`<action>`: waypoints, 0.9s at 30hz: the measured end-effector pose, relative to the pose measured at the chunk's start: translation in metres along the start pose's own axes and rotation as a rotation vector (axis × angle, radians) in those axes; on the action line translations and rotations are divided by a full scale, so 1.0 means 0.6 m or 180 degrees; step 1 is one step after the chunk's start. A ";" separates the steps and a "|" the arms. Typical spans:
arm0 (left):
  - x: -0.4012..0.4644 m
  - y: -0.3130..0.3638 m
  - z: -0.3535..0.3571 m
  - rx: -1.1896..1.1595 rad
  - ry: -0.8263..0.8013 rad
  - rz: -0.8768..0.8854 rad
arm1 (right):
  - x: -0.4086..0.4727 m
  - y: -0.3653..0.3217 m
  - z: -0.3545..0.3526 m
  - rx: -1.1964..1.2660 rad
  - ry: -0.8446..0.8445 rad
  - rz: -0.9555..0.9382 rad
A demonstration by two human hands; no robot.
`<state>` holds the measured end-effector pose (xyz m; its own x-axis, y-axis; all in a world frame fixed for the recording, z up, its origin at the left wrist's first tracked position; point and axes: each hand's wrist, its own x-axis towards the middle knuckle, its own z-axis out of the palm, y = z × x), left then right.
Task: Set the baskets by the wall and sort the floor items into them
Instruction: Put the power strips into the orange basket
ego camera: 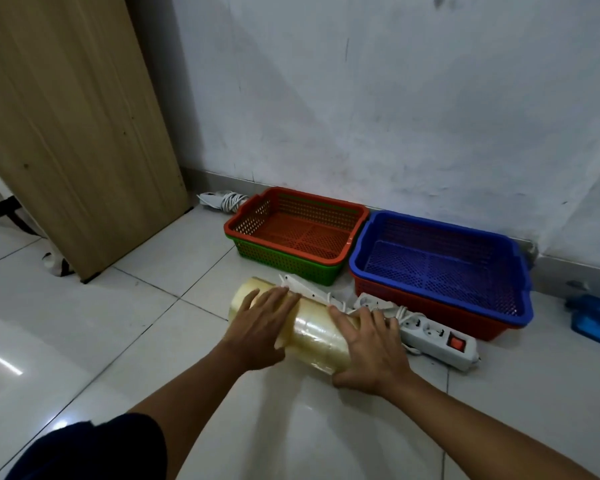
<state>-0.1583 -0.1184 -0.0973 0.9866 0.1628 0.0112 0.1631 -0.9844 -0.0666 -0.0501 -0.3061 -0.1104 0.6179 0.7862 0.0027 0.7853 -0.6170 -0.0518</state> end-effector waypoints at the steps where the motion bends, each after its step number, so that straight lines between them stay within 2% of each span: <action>1: 0.004 0.001 0.005 0.0044 0.0040 -0.0098 | 0.005 0.000 0.000 0.0028 0.0002 0.0108; 7: -0.002 -0.009 0.041 0.0216 -0.0125 -0.0665 | 0.050 -0.059 0.028 0.0202 -0.0123 0.0218; 16: -0.004 -0.078 0.065 -0.0332 -0.0320 -0.1374 | 0.194 -0.158 0.070 0.0433 0.0104 0.0544; 22: 0.002 -0.099 0.085 -0.0481 -0.0537 -0.1265 | 0.232 -0.165 0.093 0.0445 0.0159 0.0514; 27: 0.020 -0.085 0.082 -0.0627 -0.0739 -0.1251 | 0.233 -0.158 0.077 0.0212 -0.0043 0.0389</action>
<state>-0.1547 -0.0628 -0.1431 0.8281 0.5128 -0.2263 0.5418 -0.8359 0.0882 -0.0402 -0.1361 -0.1515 0.7080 0.7059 -0.0211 0.6995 -0.7050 -0.1171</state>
